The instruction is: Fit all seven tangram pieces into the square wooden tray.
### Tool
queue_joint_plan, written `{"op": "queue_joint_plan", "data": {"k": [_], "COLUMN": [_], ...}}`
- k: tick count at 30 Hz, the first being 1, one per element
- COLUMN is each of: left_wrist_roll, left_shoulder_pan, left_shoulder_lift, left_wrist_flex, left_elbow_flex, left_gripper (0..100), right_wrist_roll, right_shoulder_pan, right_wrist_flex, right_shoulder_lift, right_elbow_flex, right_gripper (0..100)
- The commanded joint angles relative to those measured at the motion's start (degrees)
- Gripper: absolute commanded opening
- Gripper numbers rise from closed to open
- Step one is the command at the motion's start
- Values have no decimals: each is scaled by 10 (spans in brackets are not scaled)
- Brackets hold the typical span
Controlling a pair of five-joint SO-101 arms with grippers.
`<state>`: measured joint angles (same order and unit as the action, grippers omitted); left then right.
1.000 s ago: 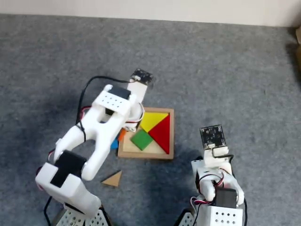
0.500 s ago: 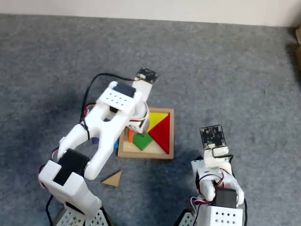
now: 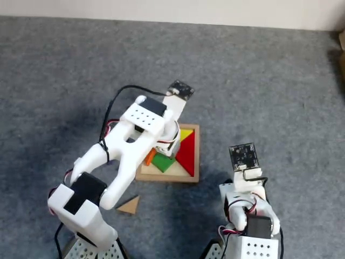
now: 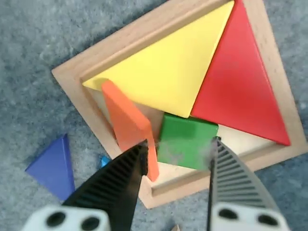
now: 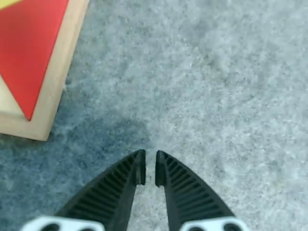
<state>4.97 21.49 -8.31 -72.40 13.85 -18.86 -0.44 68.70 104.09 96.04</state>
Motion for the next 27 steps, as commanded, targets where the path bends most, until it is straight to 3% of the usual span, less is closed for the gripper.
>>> {"op": "queue_joint_plan", "data": {"k": [1,7,19,27], "left_wrist_roll": [4,4,3,3], "left_shoulder_pan": [-31,-74,-131,-132], "left_shoulder_lift": [3,4,-1,-33], "left_wrist_flex": [11,75,121,124], "left_elbow_flex": [-16,18,33,30], "left_gripper": [212,210,210,210], "right_wrist_roll": [-5,-5,-5,-5], "right_shoulder_pan": [7,7,24,24], "right_wrist_flex": [5,7,5,5], "right_shoulder_lift": [7,7,7,7], "right_elbow_flex": [51,51,51,51], "right_gripper": [48,48,48,48]}}
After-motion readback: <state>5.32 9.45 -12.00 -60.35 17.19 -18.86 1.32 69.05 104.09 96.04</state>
